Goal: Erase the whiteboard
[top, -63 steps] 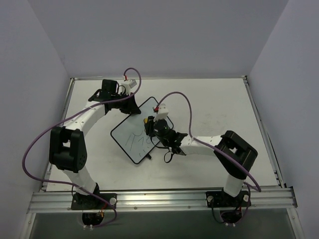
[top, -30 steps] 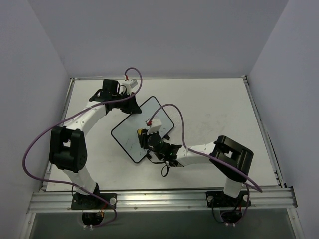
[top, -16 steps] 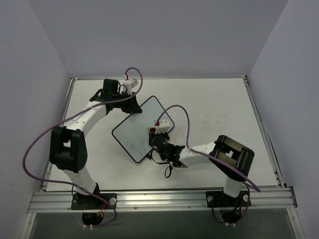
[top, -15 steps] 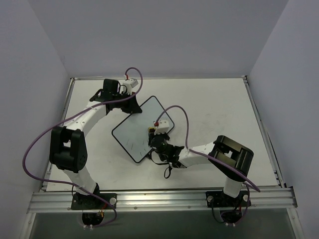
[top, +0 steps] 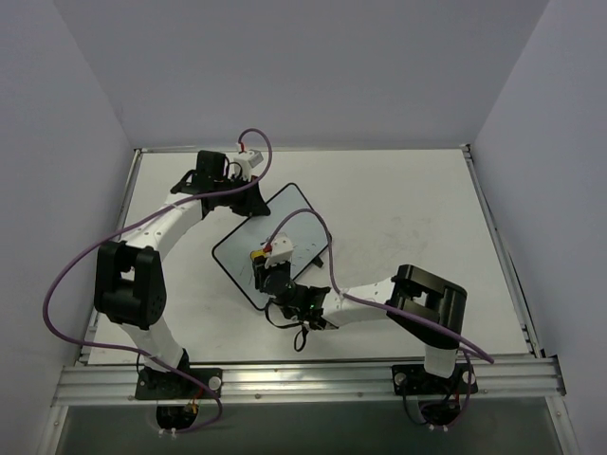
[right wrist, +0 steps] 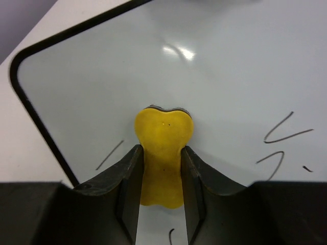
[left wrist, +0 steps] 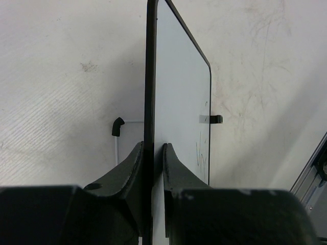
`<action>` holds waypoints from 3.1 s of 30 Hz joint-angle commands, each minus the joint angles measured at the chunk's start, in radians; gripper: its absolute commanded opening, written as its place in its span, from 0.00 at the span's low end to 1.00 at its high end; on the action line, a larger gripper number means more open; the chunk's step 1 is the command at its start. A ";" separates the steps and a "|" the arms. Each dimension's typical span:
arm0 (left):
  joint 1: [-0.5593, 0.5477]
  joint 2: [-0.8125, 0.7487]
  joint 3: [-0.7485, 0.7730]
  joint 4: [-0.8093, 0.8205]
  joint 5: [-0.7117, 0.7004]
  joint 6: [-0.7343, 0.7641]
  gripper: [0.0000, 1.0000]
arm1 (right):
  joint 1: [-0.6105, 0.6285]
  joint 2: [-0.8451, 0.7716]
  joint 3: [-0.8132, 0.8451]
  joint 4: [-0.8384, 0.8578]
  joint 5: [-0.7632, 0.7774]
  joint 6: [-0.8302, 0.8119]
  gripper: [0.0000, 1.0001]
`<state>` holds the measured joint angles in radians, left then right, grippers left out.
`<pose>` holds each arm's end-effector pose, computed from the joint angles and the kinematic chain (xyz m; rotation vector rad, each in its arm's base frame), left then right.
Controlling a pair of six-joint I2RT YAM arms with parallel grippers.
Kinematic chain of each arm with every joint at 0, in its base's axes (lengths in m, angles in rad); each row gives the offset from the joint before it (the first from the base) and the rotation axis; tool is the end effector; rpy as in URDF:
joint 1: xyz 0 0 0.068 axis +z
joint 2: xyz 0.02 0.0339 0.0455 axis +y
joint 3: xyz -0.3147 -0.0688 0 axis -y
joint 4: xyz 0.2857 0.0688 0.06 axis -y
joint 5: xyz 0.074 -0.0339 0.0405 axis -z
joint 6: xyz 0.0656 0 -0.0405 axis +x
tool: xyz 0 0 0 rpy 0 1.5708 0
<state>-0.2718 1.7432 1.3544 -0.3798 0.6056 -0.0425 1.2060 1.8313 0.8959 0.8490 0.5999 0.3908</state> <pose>0.4264 -0.1576 0.2818 0.5668 2.2538 -0.8638 0.1939 0.4040 0.2122 -0.2214 1.6775 0.7180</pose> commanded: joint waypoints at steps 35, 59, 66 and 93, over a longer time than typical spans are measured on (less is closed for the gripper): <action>-0.052 0.039 0.003 -0.056 -0.081 0.039 0.02 | 0.021 0.046 -0.100 -0.014 -0.084 0.039 0.00; -0.053 0.039 -0.021 -0.039 -0.083 0.039 0.02 | -0.361 -0.024 -0.167 -0.082 -0.153 0.157 0.00; -0.055 0.033 -0.026 -0.034 -0.089 0.039 0.02 | -0.421 -0.044 -0.210 -0.076 -0.172 0.183 0.00; -0.055 0.016 -0.035 -0.019 -0.095 0.039 0.02 | 0.026 0.069 -0.060 -0.033 -0.006 0.155 0.00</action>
<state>-0.2848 1.7504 1.3525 -0.3485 0.5766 -0.0467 1.2198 1.8450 0.8299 0.9043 0.6998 0.5159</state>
